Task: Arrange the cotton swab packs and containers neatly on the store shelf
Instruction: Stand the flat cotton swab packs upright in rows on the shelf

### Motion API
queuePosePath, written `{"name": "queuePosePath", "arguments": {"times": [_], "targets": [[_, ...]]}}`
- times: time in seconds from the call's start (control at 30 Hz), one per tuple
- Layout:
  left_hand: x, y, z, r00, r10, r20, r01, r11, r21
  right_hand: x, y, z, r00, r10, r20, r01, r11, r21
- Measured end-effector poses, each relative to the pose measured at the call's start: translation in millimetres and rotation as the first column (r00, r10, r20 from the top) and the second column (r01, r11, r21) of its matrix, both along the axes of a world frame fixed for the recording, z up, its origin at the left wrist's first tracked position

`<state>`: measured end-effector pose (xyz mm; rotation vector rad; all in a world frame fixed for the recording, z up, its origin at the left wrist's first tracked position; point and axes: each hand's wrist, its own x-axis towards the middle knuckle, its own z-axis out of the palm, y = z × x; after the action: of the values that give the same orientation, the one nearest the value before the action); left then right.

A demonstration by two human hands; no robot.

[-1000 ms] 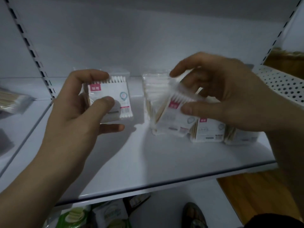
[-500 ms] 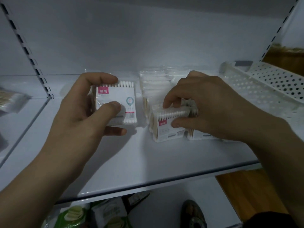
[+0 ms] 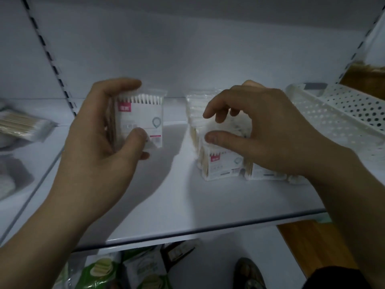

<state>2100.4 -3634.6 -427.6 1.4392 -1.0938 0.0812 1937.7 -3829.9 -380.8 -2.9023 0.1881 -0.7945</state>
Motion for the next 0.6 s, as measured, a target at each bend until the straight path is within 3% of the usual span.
{"name": "queuePosePath", "arguments": {"times": [0.07,0.2,0.47,0.6], "targets": [[5,15,7,0.967,0.143,0.211,-0.148,0.989,0.011,14,9,0,1.0,0.002,0.017,-0.002,1.0,0.013],[22,54,16,0.875,0.341,0.343,-0.337,0.939,-0.073,51,37,-1,0.997,0.061,0.045,-0.062,0.998,0.019],[58,163,28,0.706,0.621,0.341,-0.6,0.78,-0.176,141,138,-2,0.941,0.338,-0.029,-0.335,0.94,0.067],[72,204,24,0.672,0.681,0.292,-0.662,0.728,-0.177,185,197,3,0.868,0.492,-0.071,-0.482,0.868,0.125]]}}
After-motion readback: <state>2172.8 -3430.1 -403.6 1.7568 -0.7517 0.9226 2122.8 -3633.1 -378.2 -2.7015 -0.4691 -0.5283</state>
